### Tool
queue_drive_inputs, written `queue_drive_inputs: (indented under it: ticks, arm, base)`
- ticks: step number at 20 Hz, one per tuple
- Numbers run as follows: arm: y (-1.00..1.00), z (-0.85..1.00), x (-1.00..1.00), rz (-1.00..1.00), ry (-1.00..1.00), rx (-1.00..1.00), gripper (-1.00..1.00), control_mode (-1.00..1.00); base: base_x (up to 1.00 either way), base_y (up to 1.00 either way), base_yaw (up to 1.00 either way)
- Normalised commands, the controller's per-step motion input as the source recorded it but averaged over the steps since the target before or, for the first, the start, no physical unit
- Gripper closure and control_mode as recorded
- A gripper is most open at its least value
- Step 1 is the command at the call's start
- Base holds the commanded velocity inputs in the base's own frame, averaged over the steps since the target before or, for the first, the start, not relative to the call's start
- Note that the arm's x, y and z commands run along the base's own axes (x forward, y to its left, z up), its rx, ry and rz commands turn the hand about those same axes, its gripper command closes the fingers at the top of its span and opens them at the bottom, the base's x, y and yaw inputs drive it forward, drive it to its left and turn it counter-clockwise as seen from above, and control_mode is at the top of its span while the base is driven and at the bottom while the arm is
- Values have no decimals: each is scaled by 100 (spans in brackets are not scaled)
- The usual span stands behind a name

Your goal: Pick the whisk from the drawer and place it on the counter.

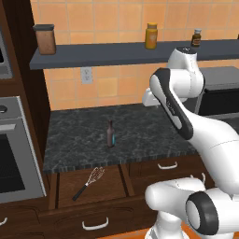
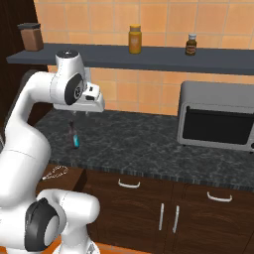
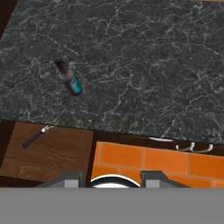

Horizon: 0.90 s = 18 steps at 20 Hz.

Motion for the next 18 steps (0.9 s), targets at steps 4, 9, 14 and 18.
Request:
queue_drive_inputs:
  ticks: [4,9,14,18]
  arm:
    - [-1,-7,-12,0,0,0,-100,-100]
    - [-1,-33,-30,0,0,0,-100,-100]
    - [0,-61,-29,0,0,0,-100,-100]
    - [0,-77,-15,0,0,-1,-100,-100]
  base:
    - [0,0,0]
    - [0,0,0]
    - [0,0,0]
    - [0,0,0]
